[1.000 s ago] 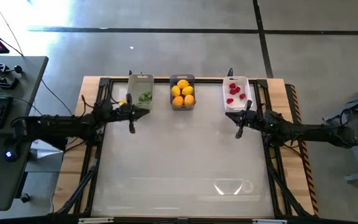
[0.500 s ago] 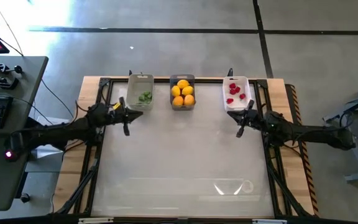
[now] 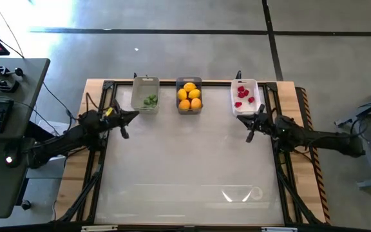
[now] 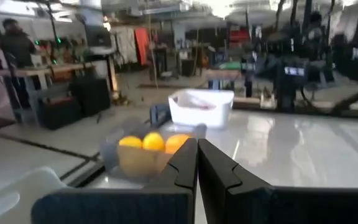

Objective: Sort produce into baskets
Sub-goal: Return to Home Position

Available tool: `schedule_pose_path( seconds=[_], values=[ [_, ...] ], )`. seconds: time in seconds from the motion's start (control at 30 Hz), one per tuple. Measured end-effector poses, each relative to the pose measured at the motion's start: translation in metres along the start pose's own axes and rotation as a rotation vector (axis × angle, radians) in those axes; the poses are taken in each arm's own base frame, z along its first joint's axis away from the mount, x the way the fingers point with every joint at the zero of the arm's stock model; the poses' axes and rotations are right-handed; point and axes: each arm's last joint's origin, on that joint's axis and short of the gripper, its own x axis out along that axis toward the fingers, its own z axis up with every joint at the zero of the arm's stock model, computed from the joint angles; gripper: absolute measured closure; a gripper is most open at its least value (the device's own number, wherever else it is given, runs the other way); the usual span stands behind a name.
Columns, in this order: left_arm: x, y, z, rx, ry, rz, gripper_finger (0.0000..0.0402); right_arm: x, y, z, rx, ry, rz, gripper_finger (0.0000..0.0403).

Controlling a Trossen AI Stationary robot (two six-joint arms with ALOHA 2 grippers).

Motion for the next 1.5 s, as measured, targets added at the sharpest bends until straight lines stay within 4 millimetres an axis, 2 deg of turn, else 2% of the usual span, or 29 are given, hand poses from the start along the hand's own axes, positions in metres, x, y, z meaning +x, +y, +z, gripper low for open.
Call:
schedule_pose_path(
  seconds=[0.47,0.73,1.5],
  values=[
    [0.0013,-0.0001,-0.0049,-0.034,0.053,0.011,0.0401,-0.0036,-0.0038,-0.0022,0.017,0.018,-0.107,0.0403],
    [0.0039,-0.0002,-0.0085,-0.053,0.096,0.012,0.0401,-0.0035,-0.0036,-0.007,0.001,0.067,-0.104,0.0403],
    [0.0041,-0.0001,-0.0083,-0.058,0.095,0.014,0.0401,-0.0034,-0.0035,-0.0071,0.007,0.07,-0.101,0.0403]
  ],
)
